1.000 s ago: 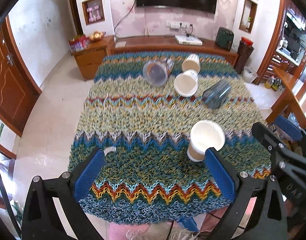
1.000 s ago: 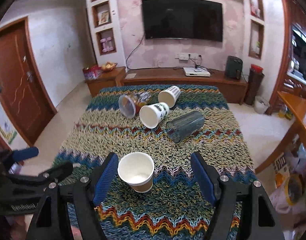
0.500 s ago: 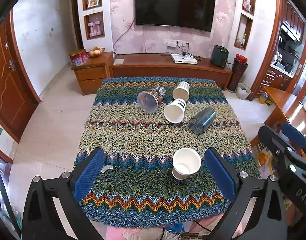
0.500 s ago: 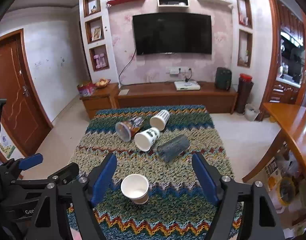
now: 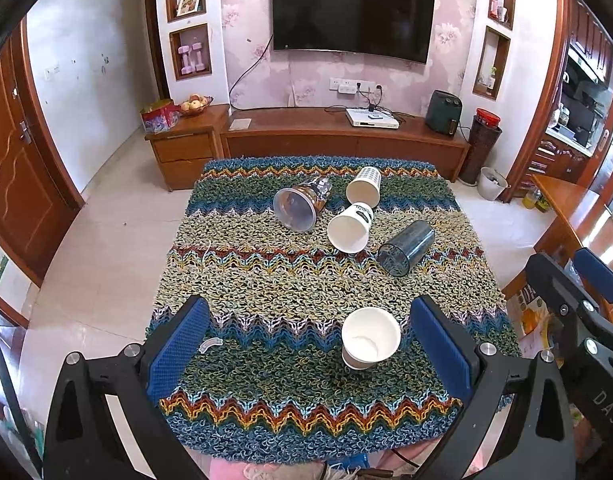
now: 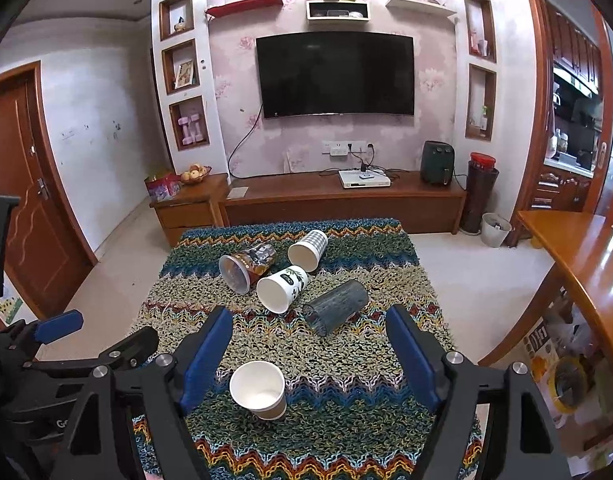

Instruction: Flip cup upright

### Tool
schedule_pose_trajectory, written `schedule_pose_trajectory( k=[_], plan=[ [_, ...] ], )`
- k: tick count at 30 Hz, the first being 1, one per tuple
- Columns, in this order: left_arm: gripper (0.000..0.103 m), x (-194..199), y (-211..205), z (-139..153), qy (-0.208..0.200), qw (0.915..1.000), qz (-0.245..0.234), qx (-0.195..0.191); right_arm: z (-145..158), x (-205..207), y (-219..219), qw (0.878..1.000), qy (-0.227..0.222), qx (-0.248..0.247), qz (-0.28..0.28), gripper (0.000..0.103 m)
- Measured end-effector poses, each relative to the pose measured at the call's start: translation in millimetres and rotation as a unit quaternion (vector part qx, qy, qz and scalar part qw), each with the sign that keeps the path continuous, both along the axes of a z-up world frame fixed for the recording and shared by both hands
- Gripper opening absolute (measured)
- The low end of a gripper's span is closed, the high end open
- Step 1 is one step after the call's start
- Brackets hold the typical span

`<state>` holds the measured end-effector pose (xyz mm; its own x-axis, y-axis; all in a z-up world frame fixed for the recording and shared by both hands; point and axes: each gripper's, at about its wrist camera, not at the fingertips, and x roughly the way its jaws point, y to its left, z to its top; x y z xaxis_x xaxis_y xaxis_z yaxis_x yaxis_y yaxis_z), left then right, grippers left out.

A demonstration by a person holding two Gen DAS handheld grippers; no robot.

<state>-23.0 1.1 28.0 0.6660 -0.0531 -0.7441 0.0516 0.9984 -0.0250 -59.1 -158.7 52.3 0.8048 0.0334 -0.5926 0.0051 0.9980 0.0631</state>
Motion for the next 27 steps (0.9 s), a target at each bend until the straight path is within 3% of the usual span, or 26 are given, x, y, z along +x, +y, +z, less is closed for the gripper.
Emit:
schedule_pose_trajectory(
  k=[27],
  plan=[
    [0.101, 5, -1, 1, -0.012, 0.9998, 0.012, 0.004, -4, 11, -6, 1.0, 0.004, 0.009, -0.009, 0.08]
  ],
)
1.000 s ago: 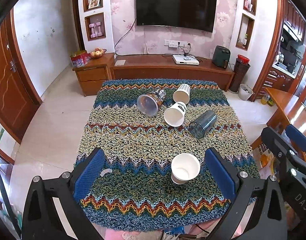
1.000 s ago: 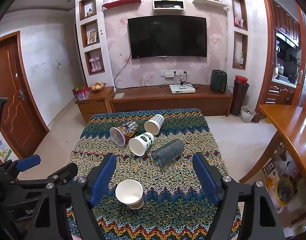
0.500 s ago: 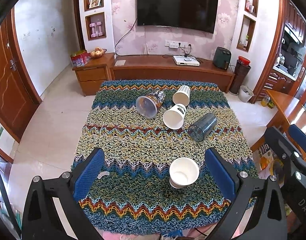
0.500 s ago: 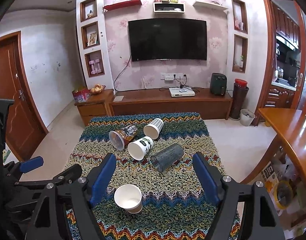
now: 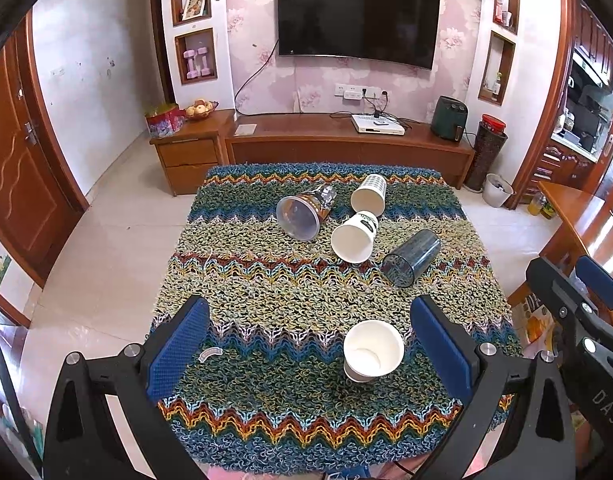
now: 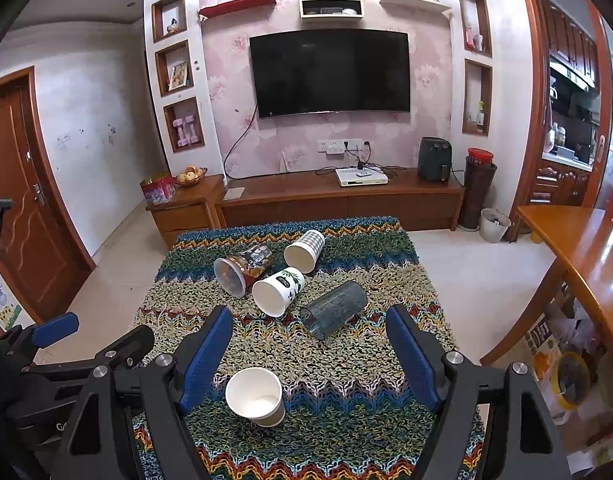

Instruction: Flip cup upright

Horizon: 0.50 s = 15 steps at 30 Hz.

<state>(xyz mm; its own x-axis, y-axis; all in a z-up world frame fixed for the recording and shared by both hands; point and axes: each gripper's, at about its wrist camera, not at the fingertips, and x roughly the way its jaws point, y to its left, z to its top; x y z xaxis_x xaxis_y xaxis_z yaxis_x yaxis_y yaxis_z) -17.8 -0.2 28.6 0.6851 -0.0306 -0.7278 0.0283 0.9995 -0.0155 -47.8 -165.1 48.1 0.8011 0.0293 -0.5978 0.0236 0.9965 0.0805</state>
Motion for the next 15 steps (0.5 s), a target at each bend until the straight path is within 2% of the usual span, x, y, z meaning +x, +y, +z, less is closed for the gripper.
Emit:
schedule_pose_trajectory(
  k=[15],
  plan=[
    [0.101, 3.7, -0.2, -3.1, 0.002, 1.0, 0.008, 0.005, -4.3, 5.4, -1.0, 1.0, 0.003, -0.001, -0.002, 0.079]
  ],
)
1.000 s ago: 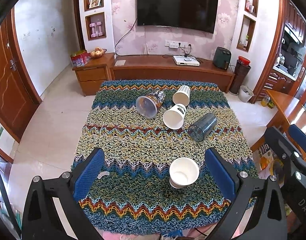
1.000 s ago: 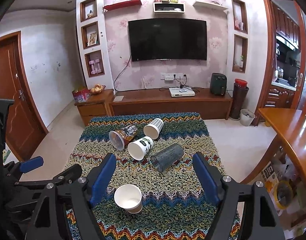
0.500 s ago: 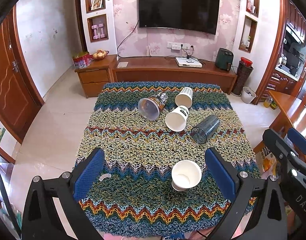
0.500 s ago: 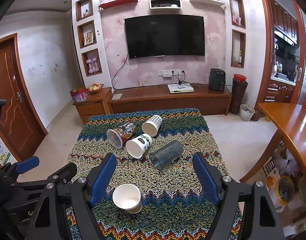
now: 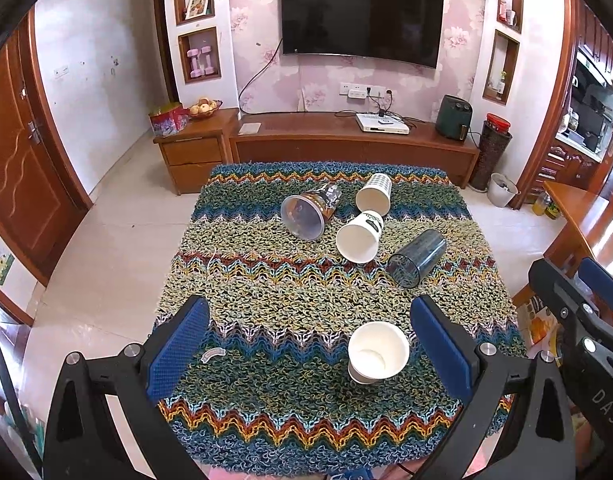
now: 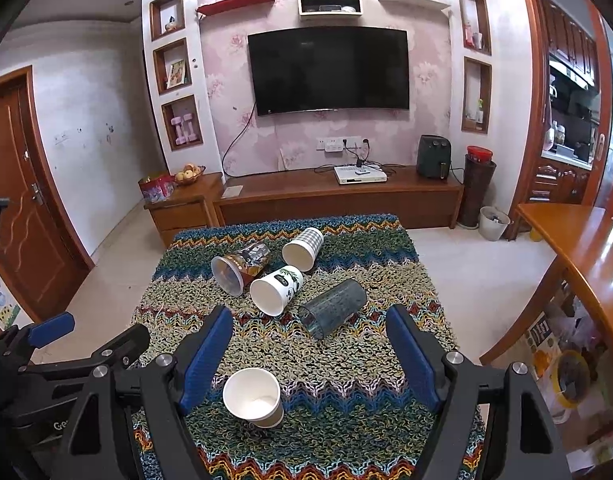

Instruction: Flip cup upright

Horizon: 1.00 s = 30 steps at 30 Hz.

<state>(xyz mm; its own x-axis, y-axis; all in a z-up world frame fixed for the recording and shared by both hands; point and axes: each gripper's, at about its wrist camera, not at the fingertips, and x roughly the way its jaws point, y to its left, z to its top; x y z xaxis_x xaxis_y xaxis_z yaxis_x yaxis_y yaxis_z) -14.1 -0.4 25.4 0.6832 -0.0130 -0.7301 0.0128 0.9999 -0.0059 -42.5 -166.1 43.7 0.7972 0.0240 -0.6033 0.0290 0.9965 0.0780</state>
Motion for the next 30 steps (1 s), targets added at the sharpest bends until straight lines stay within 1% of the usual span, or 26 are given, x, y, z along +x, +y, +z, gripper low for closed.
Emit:
schedule_pose_trajectory(
  k=[30],
  plan=[
    [0.101, 3.6, 0.0, -4.5, 0.003, 1.0, 0.004, 0.003, -1.7, 1.4, 0.1, 1.0, 0.002, -0.001, 0.001, 0.08]
  ],
)
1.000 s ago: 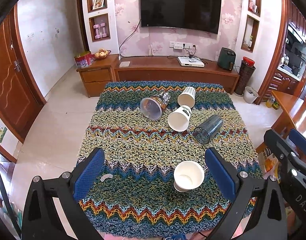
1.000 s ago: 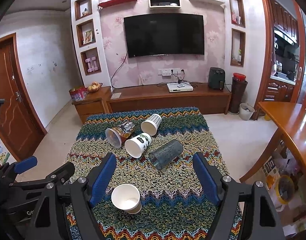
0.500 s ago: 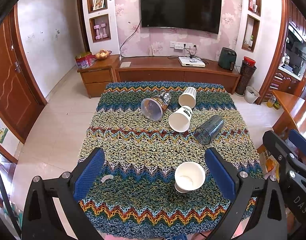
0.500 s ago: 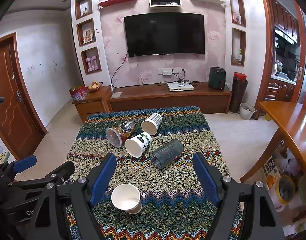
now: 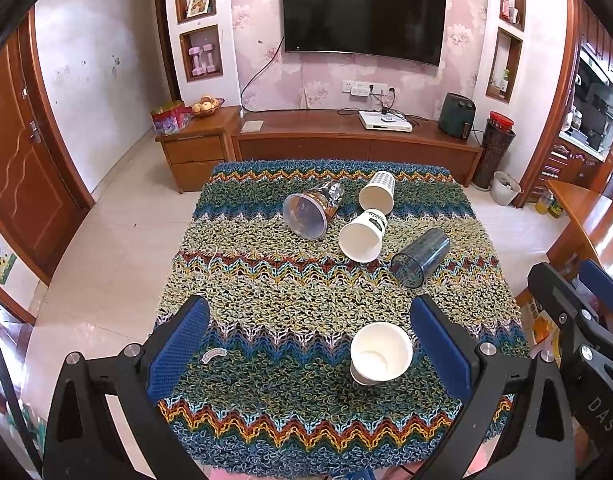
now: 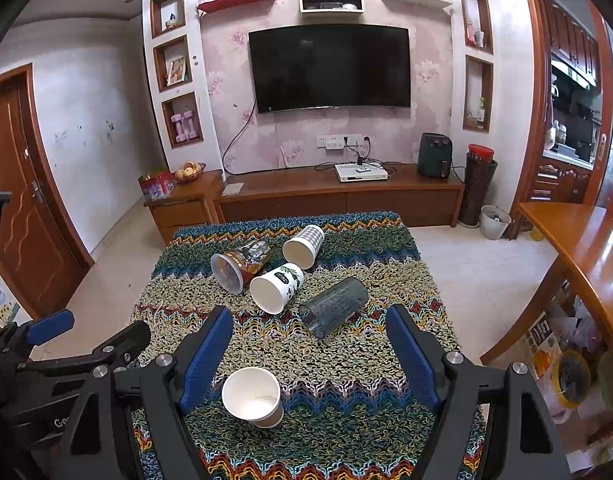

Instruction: Flip cup upright

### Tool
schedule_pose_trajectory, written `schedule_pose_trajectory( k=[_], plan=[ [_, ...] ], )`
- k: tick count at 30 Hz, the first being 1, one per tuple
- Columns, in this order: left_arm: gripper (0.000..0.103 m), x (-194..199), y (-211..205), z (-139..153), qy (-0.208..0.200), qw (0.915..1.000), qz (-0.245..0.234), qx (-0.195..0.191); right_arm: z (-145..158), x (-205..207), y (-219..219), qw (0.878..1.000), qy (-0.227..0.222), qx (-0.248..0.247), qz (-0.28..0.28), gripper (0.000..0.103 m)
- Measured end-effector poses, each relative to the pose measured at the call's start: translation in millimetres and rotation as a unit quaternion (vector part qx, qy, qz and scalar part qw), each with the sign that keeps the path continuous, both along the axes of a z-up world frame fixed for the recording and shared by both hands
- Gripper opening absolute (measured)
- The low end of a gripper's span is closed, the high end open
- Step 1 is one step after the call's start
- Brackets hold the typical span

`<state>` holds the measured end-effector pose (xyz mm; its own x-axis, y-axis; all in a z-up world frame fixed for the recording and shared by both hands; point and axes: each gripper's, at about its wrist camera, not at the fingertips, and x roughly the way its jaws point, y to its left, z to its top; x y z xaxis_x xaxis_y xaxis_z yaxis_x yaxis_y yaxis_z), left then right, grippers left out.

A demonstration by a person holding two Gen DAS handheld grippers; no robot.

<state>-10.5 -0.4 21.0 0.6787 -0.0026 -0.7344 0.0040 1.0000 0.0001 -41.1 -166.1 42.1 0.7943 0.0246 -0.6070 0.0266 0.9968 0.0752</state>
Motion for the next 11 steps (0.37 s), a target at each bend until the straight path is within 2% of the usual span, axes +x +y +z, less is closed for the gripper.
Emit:
schedule_pose_trajectory(
  k=[11],
  plan=[
    [0.101, 2.6, 2.9, -3.7, 0.008, 1.0, 0.005, 0.002, -4.5, 2.2, 1.0, 1.0, 0.003, -0.002, 0.001, 0.08]
  ],
)
